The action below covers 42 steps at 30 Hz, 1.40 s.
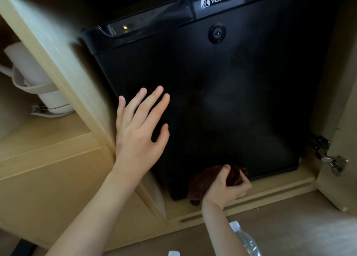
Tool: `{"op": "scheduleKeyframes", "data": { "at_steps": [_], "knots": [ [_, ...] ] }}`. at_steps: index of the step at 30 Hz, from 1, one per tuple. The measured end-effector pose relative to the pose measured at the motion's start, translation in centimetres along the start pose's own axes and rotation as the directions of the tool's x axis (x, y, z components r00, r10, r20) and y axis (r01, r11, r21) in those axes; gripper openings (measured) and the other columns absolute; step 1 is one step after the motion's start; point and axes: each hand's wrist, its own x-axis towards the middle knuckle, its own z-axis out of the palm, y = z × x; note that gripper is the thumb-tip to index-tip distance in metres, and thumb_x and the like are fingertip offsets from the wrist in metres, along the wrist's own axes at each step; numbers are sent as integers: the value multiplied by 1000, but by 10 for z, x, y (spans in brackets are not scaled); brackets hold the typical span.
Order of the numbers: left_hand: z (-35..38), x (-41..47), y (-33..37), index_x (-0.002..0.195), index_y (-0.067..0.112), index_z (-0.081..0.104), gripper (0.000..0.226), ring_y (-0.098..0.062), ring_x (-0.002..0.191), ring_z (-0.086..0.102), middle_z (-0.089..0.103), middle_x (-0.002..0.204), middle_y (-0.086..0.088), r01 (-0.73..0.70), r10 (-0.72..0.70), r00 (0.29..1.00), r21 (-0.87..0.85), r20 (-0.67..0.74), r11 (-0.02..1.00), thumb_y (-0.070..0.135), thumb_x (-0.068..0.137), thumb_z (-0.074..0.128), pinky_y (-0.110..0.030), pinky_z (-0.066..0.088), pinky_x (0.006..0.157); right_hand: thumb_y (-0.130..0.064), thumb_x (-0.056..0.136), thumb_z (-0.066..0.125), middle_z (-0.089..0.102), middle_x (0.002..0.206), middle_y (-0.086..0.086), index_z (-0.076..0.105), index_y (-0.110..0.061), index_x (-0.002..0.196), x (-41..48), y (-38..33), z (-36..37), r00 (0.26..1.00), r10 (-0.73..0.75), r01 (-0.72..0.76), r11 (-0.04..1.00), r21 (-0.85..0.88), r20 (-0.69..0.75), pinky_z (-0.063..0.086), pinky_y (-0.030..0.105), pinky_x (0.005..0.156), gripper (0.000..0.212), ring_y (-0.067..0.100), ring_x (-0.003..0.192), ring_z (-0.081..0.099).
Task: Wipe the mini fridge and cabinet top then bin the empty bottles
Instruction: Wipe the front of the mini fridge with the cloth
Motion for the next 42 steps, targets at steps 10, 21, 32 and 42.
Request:
{"op": "scheduleKeyframes", "data": {
  "at_steps": [10,21,32,42],
  "knots": [
    [8,25,11,152,17,41,68,-27,151,26,37,159,-1,-131,135,991,143,-21,981,35,92,66,-50,11,125,-24,78,79,41,109,4,65,-6,108,-18,-92,62,639,-669,689,717,103,380,43,10,90,38,7,101,53],
    [12,24,13,154,17,36,68,-27,155,15,31,162,-1,-111,107,994,129,38,985,36,94,60,-48,6,126,-35,89,70,40,125,3,47,-30,116,23,-5,-13,998,18,-16,999,-42,52,44,11,64,36,15,104,55],
    [30,24,25,156,19,33,73,-24,155,13,26,165,0,-257,240,964,171,115,951,40,91,59,-46,5,126,-24,79,78,43,111,4,62,-13,111,28,-83,39,729,-601,615,785,73,327,43,10,90,38,6,103,55],
    [27,3,14,154,19,38,69,-20,154,17,24,163,6,-262,248,959,95,137,960,39,92,62,-39,10,126,-20,85,77,45,124,14,49,-31,113,56,-33,-11,919,-330,351,934,-65,214,42,-2,75,42,-20,99,48]
  ]
}}
